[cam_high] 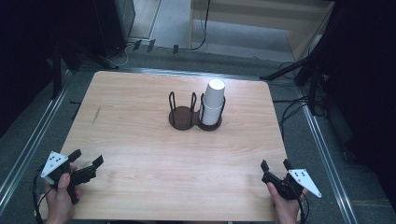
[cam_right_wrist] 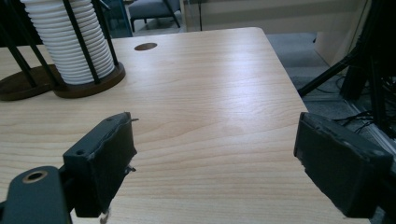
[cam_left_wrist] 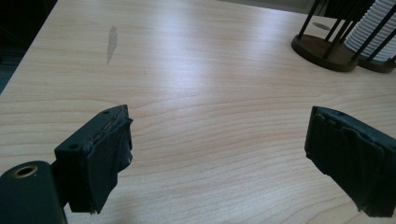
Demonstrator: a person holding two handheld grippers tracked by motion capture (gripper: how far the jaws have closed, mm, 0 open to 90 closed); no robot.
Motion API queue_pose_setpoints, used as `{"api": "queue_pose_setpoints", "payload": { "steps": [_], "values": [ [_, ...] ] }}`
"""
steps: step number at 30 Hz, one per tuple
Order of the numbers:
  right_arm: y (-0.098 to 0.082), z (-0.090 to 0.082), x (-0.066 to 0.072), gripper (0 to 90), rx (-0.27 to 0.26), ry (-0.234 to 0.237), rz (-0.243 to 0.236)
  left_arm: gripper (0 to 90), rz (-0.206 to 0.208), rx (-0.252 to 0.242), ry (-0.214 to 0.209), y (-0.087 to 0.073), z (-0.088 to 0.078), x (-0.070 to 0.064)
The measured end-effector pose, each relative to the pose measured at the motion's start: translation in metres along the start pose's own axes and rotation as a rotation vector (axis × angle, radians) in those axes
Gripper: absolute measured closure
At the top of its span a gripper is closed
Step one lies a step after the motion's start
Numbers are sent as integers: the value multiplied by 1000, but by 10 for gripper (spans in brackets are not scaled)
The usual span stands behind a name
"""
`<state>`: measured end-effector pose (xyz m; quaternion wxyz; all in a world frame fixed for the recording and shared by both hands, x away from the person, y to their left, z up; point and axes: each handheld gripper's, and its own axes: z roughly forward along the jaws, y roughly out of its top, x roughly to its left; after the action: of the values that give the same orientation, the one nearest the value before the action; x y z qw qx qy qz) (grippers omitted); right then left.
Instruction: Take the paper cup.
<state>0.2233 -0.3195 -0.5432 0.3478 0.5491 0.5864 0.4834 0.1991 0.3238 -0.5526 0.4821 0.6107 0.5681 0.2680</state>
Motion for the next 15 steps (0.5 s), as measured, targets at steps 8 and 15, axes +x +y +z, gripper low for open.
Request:
{"api": "queue_pose_setpoints", "payload": {
  "steps": [8,15],
  "values": [
    [15,9,11,74,30,55,28,81,-61,-32,-21,-2,-6,7],
    [34,22,41,62,42,103,-10,80,-47,-34,-26,-3,-6,5]
  ]
}}
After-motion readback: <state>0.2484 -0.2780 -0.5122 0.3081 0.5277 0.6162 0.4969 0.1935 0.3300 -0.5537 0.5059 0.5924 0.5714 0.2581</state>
